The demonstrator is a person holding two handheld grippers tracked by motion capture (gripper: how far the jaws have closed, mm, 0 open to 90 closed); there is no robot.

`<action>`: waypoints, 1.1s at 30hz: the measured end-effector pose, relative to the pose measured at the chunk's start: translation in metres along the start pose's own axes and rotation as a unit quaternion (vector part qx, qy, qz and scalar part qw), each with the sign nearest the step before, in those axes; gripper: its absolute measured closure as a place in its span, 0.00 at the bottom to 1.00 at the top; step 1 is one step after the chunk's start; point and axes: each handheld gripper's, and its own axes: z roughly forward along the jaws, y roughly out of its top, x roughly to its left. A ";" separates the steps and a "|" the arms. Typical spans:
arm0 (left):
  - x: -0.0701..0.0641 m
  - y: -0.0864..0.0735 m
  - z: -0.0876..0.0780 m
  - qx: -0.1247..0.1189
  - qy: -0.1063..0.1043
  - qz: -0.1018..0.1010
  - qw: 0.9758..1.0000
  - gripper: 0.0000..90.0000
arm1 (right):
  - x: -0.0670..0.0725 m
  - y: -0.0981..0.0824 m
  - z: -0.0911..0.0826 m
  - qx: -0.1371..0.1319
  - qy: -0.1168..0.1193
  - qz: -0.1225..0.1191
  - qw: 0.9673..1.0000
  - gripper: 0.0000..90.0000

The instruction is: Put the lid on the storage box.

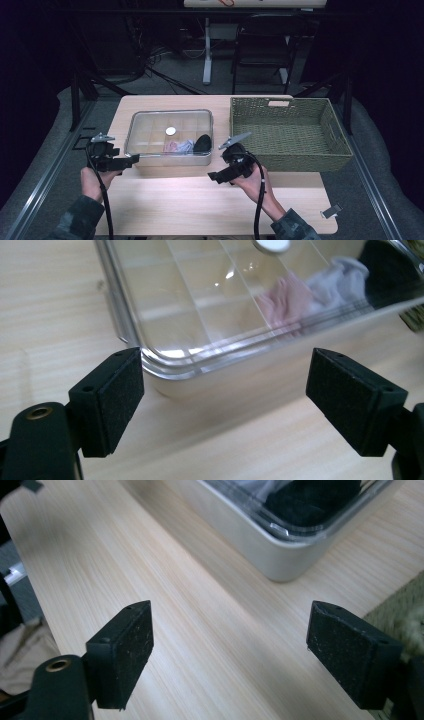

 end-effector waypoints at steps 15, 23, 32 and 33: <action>-0.027 -0.042 0.009 0.053 -0.002 0.028 0.998 0.06 | -0.021 -0.071 -0.010 0.026 -0.033 0.002 0.999 0.05; -0.028 -0.054 0.023 0.099 -0.022 0.039 0.994 0.00 | -0.030 -0.102 -0.022 0.014 -0.060 0.021 0.998 0.01; -0.029 -0.058 0.032 0.122 -0.037 0.061 0.990 0.00 | -0.035 -0.115 -0.025 0.022 -0.067 0.034 0.997 0.00; -0.029 -0.057 0.034 0.124 -0.037 0.063 0.990 0.00 | -0.036 -0.116 -0.024 0.022 -0.065 0.037 0.997 0.00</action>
